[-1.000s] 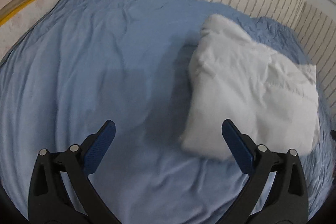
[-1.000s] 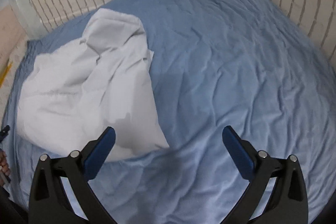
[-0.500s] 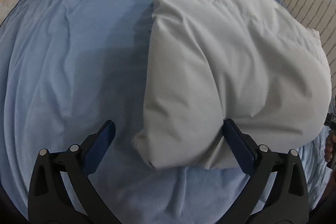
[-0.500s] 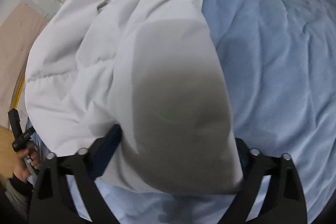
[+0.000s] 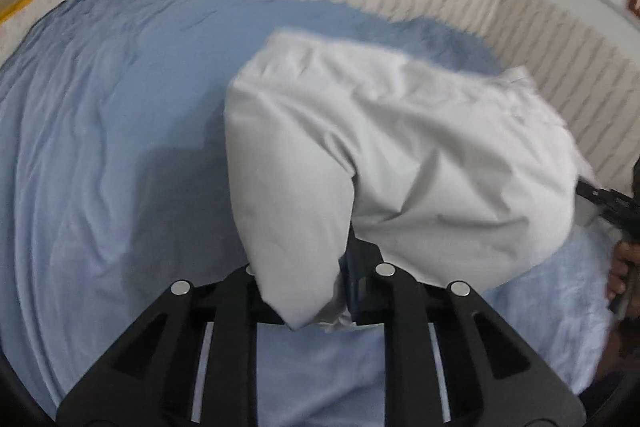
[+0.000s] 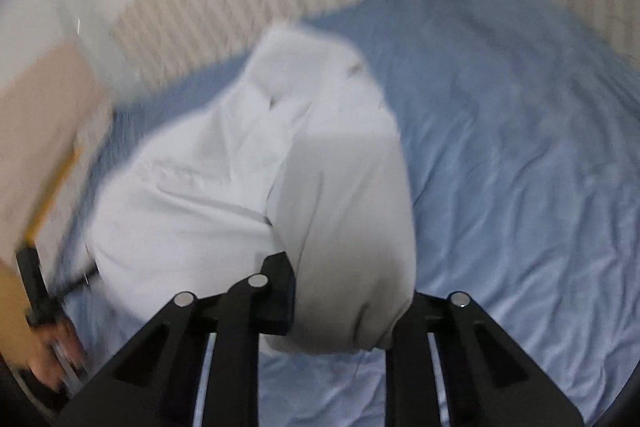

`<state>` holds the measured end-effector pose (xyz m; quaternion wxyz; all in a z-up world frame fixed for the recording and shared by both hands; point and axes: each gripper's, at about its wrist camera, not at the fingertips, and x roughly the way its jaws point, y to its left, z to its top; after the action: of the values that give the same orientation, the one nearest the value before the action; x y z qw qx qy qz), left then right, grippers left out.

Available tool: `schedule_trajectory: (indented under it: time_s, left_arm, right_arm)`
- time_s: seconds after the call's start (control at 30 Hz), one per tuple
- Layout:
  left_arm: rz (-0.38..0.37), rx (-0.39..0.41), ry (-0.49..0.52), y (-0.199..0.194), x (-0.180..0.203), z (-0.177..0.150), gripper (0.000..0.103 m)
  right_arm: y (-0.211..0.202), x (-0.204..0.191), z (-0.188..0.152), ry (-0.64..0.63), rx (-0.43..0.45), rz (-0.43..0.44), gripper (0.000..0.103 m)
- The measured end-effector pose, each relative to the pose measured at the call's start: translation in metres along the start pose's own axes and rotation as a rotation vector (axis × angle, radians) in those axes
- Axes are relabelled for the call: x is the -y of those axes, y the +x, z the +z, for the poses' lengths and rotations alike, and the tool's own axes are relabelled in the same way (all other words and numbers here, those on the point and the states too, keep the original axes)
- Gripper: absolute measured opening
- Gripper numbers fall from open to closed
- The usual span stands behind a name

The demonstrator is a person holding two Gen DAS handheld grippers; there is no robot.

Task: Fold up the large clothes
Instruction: 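Grasp the folded jacket with the left gripper while the right gripper grasps it, then release the grey jacket bundle and lift both grippers away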

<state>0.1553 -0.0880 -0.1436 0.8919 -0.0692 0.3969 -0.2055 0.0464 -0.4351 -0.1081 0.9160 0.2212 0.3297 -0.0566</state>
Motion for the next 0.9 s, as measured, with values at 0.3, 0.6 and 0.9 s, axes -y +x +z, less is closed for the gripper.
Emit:
schedule_trajectory:
  time_s: [0.3,0.6,0.9]
  left_arm:
    - [0.01,-0.295,0.031,0.058,0.057,-0.073,0.066]
    - [0.341,0.317,-0.154,-0.178,-0.025,-0.044,0.1]
    - [0.459,0.427,-0.334,-0.263,-0.067,-0.124,0.1]
  right_arm:
    - [0.019,0.086,-0.038,0.099,-0.246,-0.318,0.048]
    - [-0.111,-0.036,-0.07,-0.157,0.103,-0.155,0.094]
    - [-0.211,-0.03,-0.099,-0.084,0.503,-0.412,0.101]
